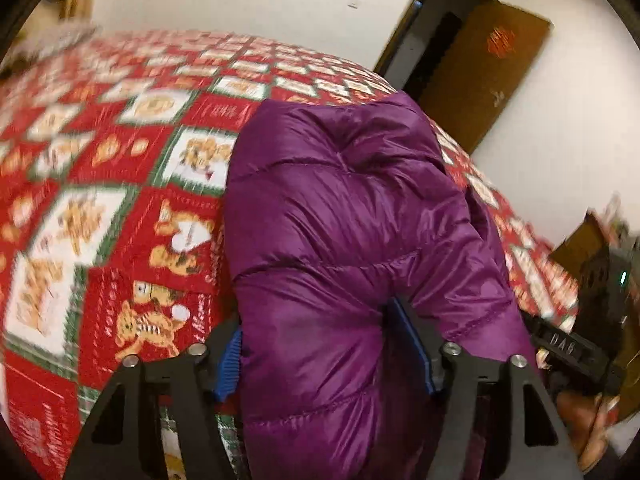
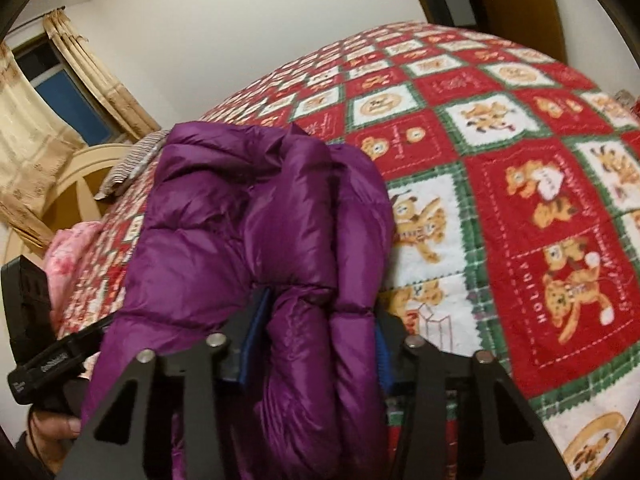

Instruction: Fold large clothes

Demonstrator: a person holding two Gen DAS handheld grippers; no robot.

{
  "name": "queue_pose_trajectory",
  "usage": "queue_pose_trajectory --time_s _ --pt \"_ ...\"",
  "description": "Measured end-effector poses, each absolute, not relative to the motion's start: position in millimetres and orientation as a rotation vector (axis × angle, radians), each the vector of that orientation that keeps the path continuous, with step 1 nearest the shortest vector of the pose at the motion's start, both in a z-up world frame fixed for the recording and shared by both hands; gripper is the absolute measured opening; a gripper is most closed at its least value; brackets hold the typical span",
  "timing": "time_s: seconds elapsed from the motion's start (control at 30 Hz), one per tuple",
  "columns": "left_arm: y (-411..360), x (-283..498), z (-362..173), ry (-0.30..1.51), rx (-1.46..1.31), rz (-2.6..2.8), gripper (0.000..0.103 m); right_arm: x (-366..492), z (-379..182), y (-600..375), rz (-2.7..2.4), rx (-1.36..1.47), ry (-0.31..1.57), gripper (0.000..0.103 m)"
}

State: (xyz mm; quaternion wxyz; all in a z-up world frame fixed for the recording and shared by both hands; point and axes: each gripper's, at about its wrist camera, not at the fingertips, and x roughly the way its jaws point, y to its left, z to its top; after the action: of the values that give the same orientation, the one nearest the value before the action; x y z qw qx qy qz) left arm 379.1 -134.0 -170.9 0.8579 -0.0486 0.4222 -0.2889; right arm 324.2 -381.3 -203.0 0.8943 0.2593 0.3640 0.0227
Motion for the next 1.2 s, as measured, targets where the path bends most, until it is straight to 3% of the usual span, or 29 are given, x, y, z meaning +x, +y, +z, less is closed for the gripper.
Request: queue_pose_trajectory --time_s 0.07,0.17,0.63,1.2 --pt "-137 371 -164 0.854 -0.053 -0.608 0.048 321 -201 -378 0.061 0.541 0.754 0.034" --pt "-137 356 -150 0.807 0.008 -0.603 0.034 313 -196 -371 0.061 0.532 0.731 0.025" --pt "-40 299 -69 0.588 0.091 -0.413 0.030 315 -129 -273 0.256 0.436 0.638 0.020" --pt "63 300 -95 0.635 0.050 -0.224 0.030 367 -136 -156 0.434 0.301 0.725 0.020"
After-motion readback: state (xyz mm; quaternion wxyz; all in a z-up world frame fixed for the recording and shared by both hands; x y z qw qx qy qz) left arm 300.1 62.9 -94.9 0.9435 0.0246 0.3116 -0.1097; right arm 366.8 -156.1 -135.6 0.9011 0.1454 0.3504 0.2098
